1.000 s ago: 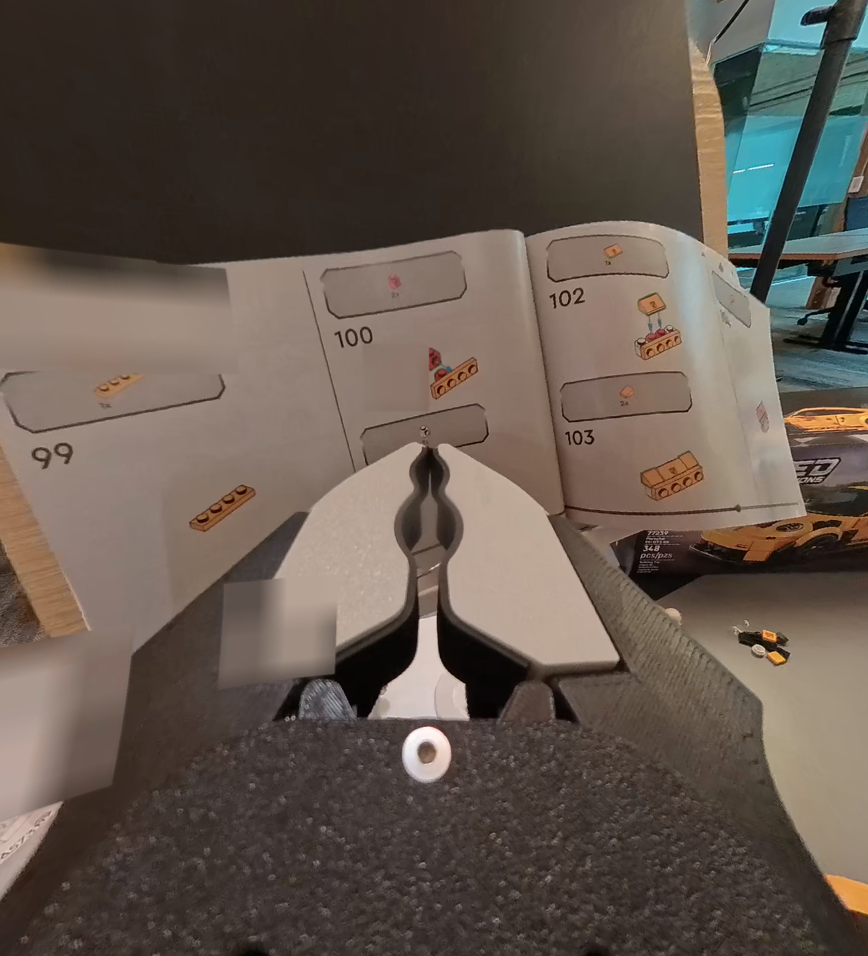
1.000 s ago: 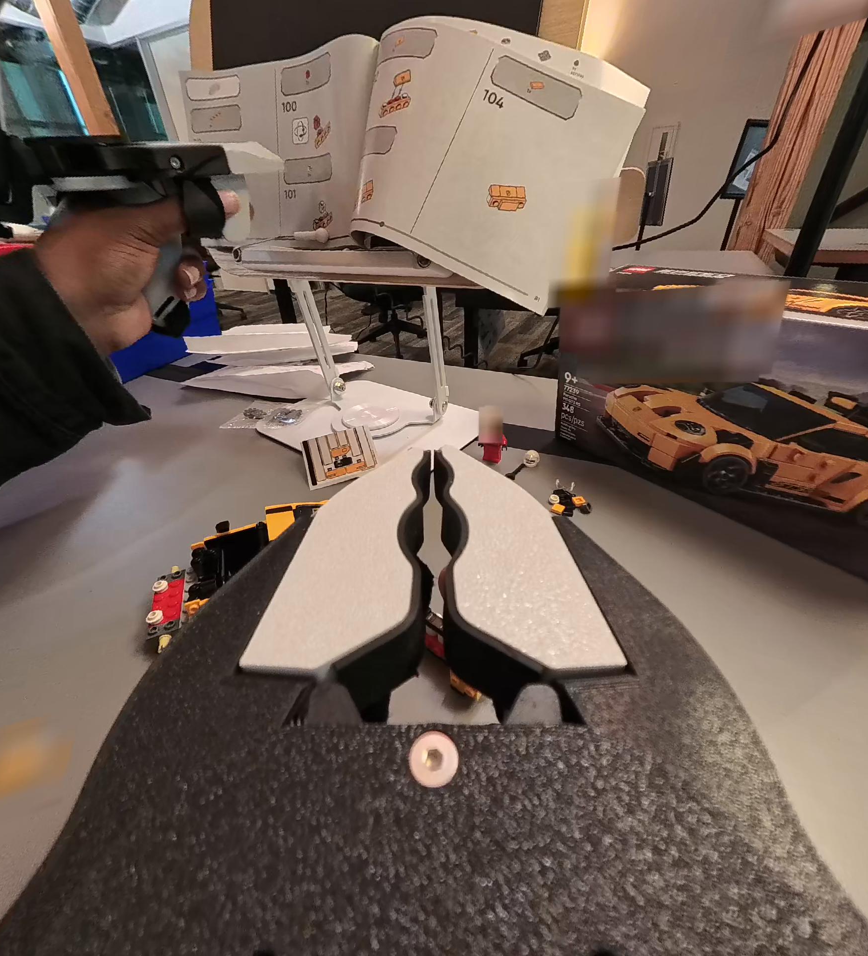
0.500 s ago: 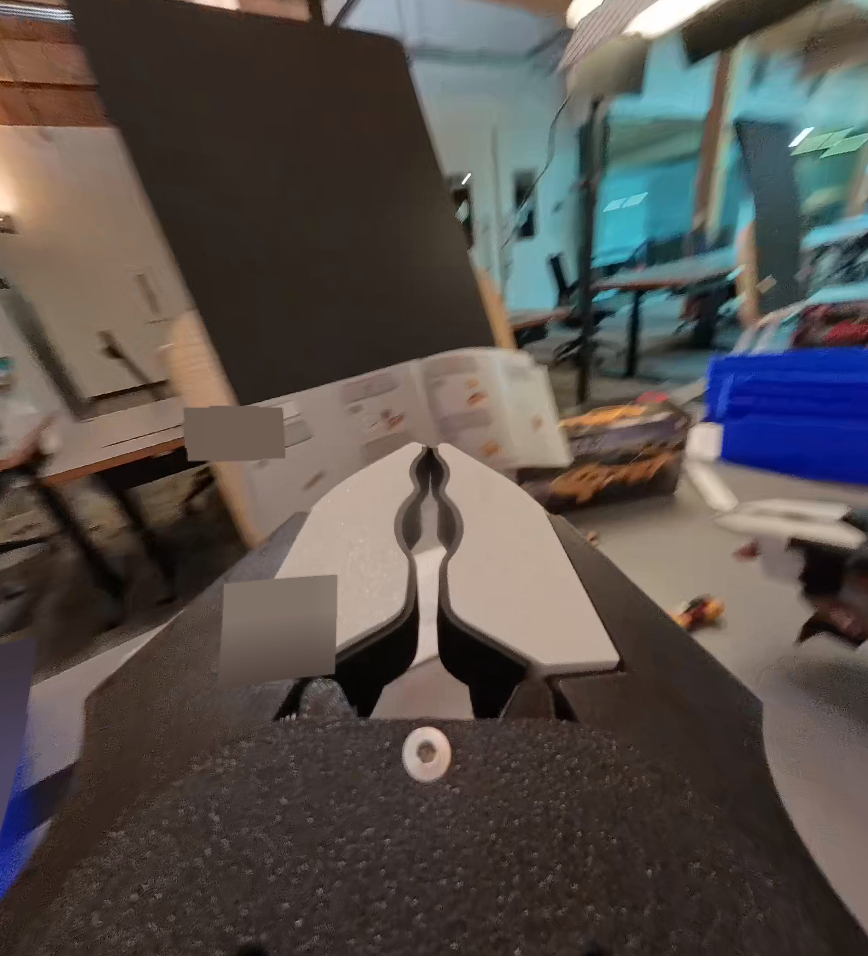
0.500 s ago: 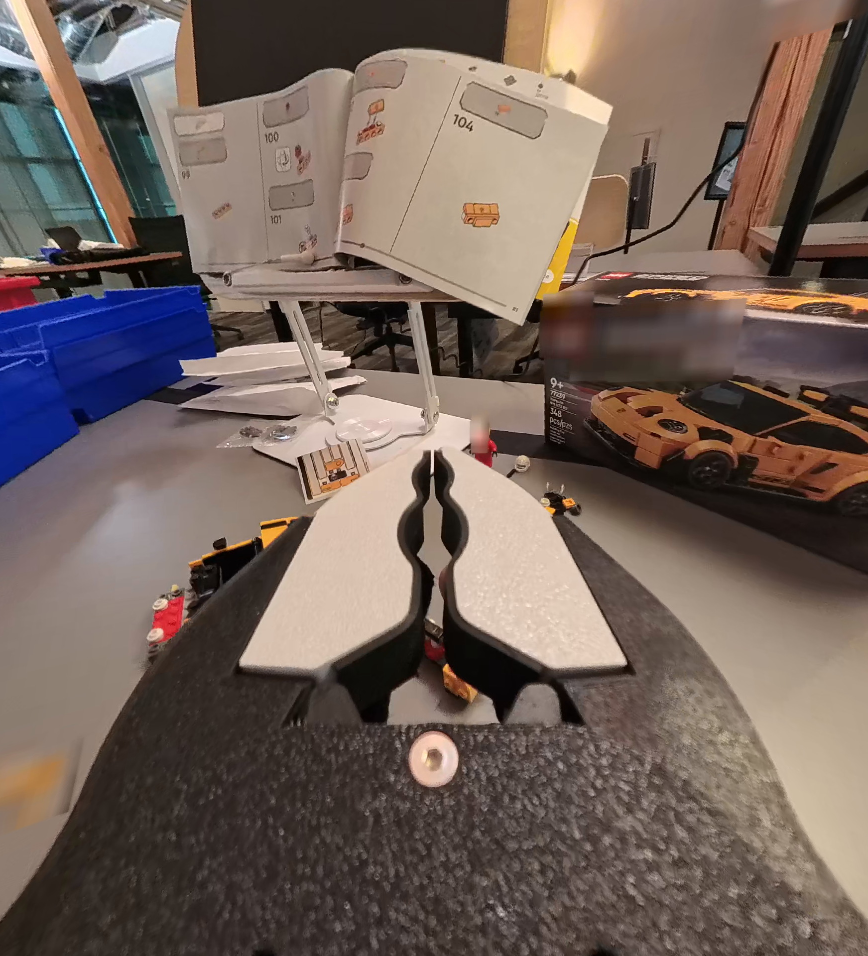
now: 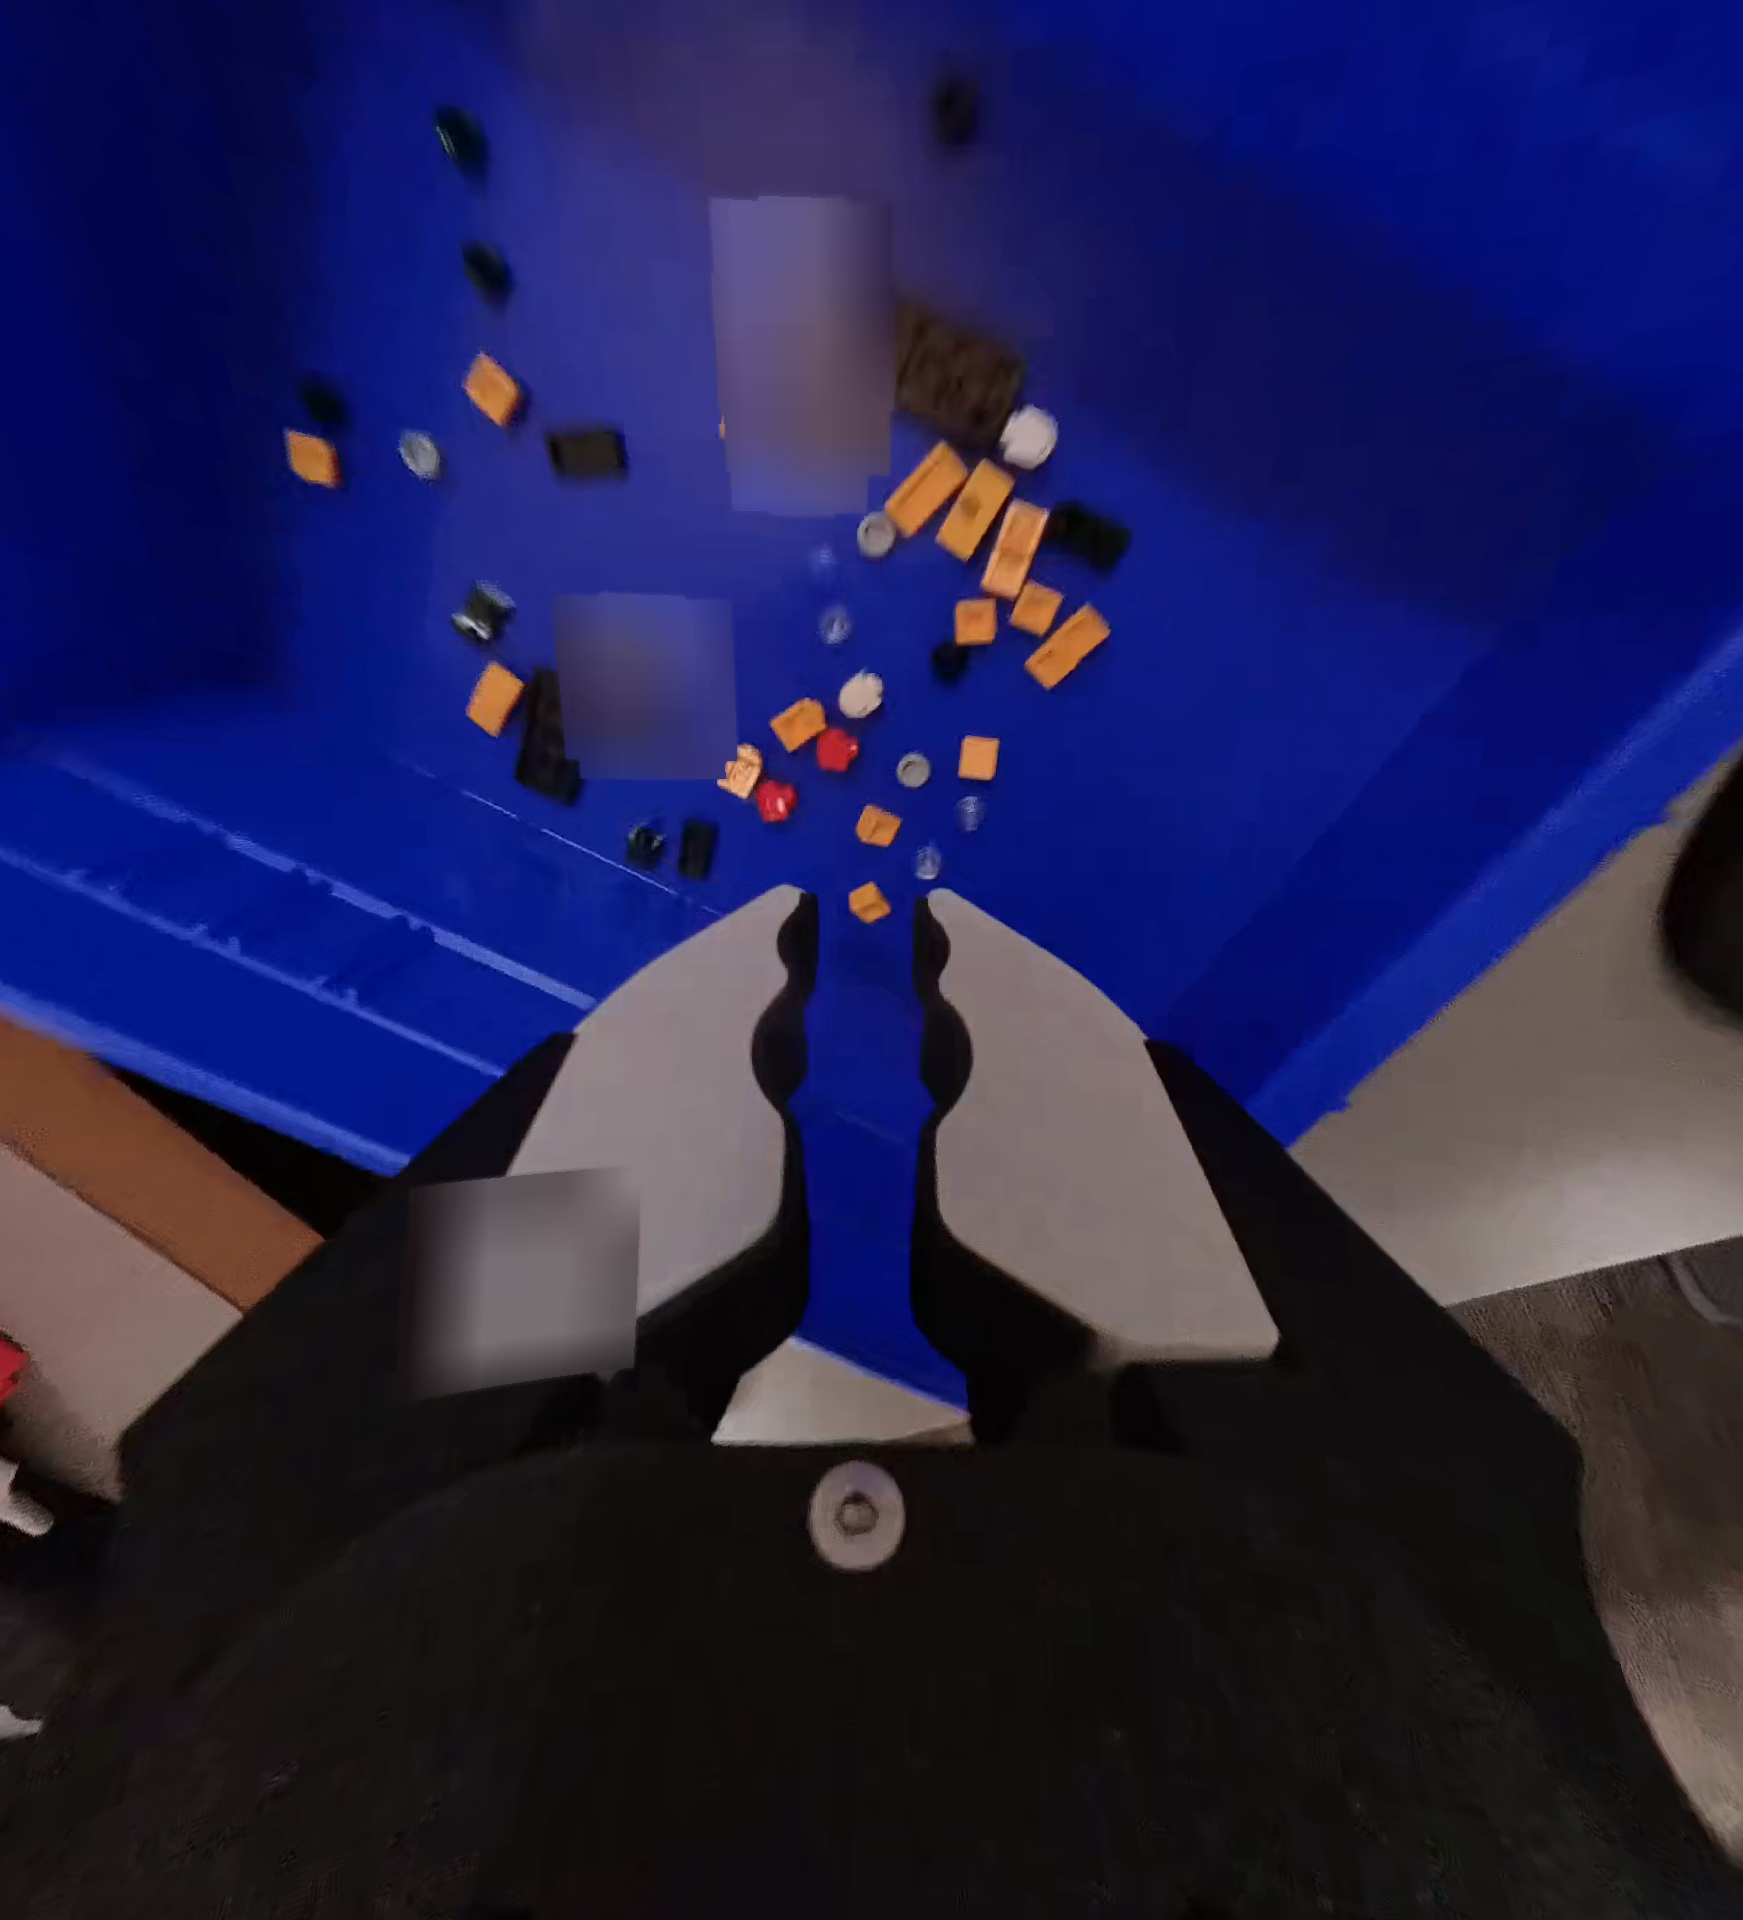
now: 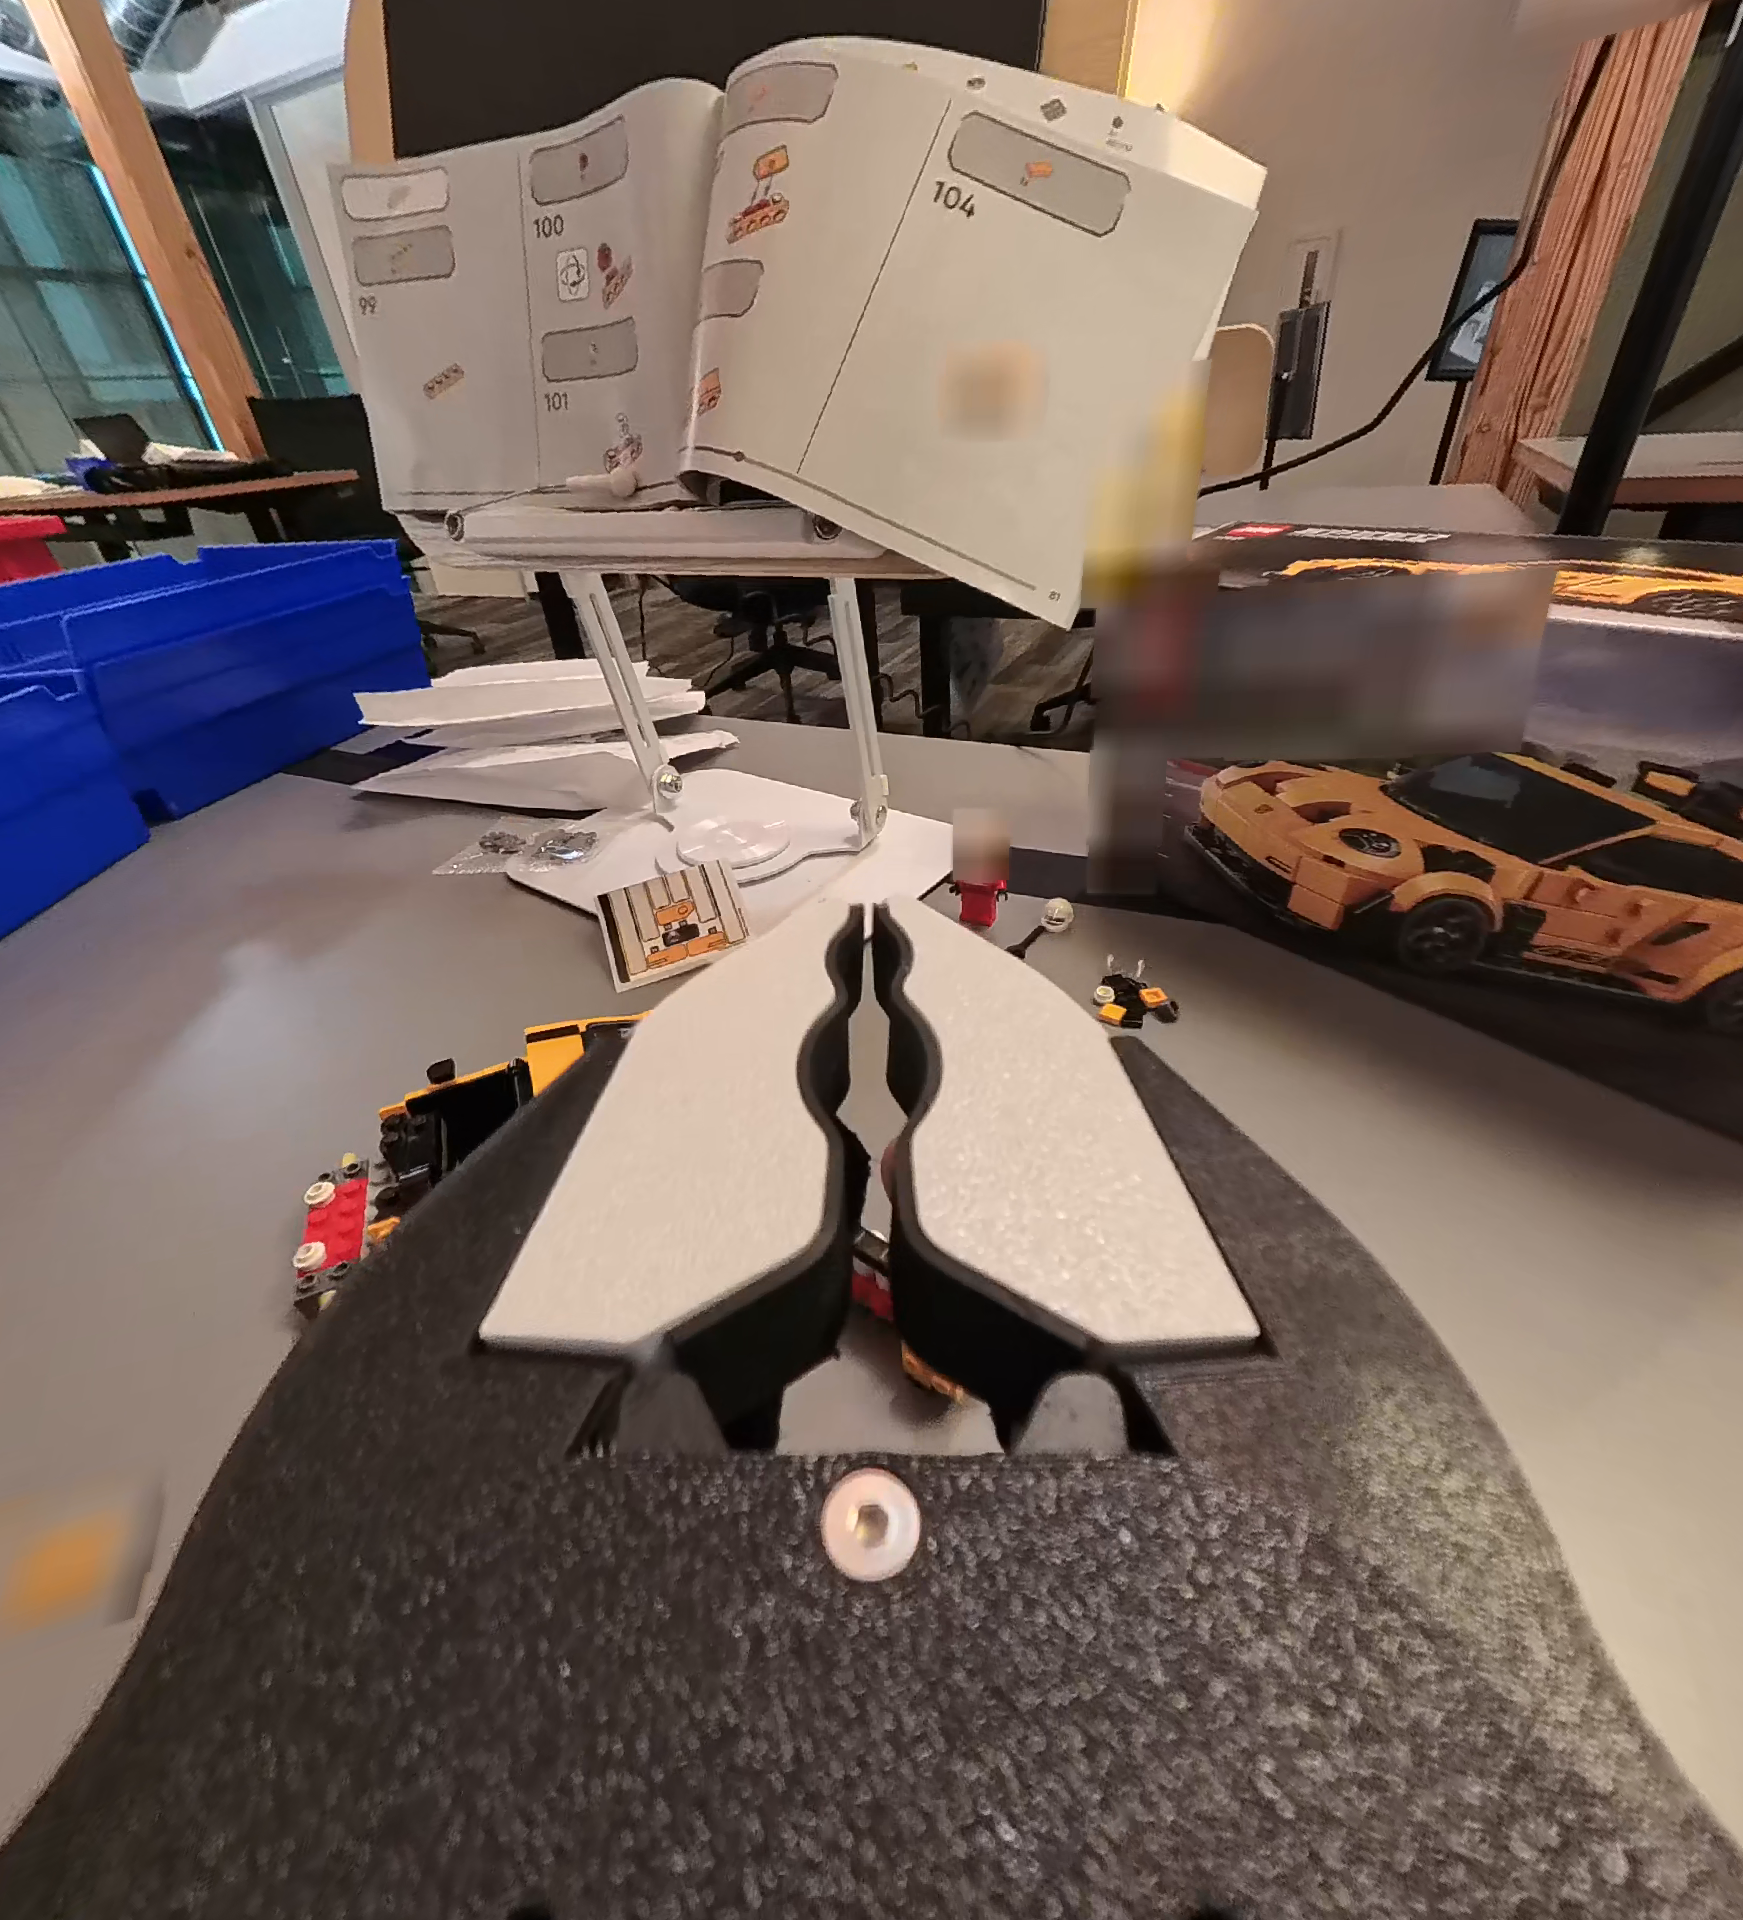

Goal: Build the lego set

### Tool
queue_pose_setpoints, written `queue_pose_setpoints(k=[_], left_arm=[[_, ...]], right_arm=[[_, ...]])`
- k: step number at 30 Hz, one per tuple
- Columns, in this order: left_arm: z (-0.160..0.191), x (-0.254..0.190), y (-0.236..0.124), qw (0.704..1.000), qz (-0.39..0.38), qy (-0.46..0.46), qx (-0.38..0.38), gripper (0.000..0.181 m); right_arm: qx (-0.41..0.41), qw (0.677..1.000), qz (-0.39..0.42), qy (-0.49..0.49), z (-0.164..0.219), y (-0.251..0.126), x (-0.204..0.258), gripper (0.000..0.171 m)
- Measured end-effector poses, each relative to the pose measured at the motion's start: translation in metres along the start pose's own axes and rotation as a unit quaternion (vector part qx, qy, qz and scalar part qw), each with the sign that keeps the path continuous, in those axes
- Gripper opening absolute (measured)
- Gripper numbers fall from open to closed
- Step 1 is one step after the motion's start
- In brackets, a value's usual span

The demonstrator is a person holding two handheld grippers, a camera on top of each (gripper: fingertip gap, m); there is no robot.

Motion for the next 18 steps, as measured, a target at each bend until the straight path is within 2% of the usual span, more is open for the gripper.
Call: queue_pose_setpoints(k=[4, 11, 18], left_arm=[[0.005, 0.011, 0.028, 0.998, 0.027, 0.014, 0.05, 0.017], [0.003, 0.018, 0.048, 0.994, 0.049, -0.008, 0.097, 0.015], [-0.001, 0.023, 0.059, 0.992, 0.047, -0.051, 0.107, 0.012]], right_arm=[[0.002, 1.0, 0.006, -0.001, 0.001, -0.001, -0.002, 0.001], [0.009, 1.0, 0.001, 0.008, 0.004, 0.001, -0.003, 0.001], [0.009, 1.0, 0.0, 0.014, 0.005, 0.001, -0.004, 0.001]])
Point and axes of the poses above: each gripper's, where its closed fingertips meet, y out along the fingers, z out of its underside, x = y × z across the jaws, the point moved 4 cm from there along -y, back along the fingers, and after that the axes turned 5 degrees about y, right-handed, at the moved point
